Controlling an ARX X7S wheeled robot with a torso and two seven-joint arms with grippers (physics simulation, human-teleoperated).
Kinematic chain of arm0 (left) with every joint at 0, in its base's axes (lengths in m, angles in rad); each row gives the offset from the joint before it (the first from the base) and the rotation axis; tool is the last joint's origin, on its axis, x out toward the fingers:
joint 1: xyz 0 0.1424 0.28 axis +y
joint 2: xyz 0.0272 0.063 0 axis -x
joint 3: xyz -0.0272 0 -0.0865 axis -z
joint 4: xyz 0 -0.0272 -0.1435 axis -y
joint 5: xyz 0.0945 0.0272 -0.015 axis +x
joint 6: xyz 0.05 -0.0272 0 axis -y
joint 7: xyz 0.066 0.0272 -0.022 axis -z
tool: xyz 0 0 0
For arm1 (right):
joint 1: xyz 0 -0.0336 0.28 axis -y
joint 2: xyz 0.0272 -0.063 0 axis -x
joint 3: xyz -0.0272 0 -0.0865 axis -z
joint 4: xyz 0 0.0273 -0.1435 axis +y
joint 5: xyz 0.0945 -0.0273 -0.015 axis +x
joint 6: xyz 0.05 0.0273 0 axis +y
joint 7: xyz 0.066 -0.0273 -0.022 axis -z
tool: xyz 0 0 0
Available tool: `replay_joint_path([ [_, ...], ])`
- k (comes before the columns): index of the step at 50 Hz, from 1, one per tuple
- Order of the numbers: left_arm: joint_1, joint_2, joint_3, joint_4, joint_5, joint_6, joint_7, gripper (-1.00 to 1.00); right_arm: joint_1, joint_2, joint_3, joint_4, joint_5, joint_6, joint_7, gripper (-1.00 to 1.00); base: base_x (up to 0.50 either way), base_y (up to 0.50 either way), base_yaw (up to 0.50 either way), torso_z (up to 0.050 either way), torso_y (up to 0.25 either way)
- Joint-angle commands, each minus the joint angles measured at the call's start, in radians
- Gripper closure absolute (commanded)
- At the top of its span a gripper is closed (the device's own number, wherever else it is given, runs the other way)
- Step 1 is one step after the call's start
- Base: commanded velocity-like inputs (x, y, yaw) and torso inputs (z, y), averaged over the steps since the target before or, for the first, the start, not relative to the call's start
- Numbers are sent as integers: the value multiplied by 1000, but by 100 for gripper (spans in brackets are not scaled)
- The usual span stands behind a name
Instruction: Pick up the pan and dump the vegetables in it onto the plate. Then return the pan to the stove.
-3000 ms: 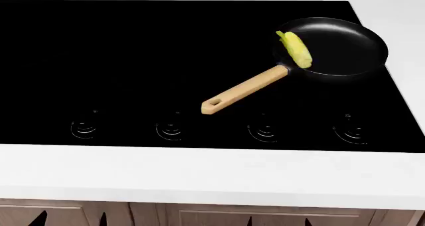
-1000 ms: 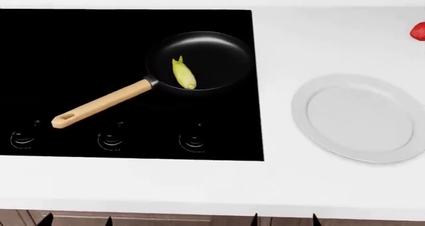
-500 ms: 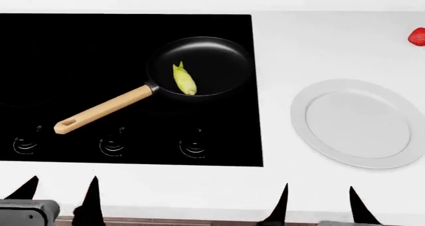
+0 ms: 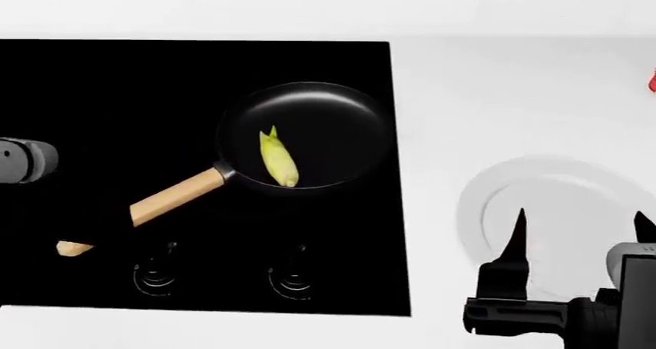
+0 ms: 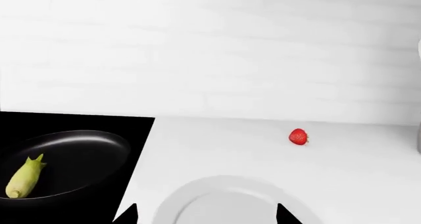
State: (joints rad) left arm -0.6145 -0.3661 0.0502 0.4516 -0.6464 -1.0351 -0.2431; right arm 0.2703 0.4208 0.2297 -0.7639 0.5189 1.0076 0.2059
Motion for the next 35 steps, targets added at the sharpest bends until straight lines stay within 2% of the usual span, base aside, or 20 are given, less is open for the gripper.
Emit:
replay_joint_path([
  [1, -84, -12, 59, -12, -24, -104, -9, -100, 60, 24, 43, -37, 77, 118, -5, -100, 406, 0, 0, 0, 0],
  [6, -151, -50, 121, -73, -19, -148, 34, -100, 84, 27, 43, -48, 97, 158, 6, -100, 409, 0, 0, 0, 0],
  [13, -173, -91, 166, -114, -34, -177, 93, -100, 92, 22, 34, -49, 105, 182, 22, -100, 272, 0, 0, 0, 0],
  [16, -178, -115, 248, -137, -30, -172, 160, -100, 97, 12, 71, -63, 130, 192, 21, -100, 36, 0, 0, 0, 0],
  [23, -223, -115, 311, -183, -46, -204, 219, -100, 67, 13, 66, -50, 120, 170, 18, -100, 0, 0, 0, 0, 0],
  [28, -272, -116, 395, -258, 1, -143, 281, -100, 64, 15, 49, -46, 117, 163, 17, -100, 0, 0, 0, 0, 0],
  [35, -346, -45, 466, -504, 85, -29, 331, -100, 47, 15, 51, -38, 118, 149, 12, -100, 0, 0, 0, 0, 0],
])
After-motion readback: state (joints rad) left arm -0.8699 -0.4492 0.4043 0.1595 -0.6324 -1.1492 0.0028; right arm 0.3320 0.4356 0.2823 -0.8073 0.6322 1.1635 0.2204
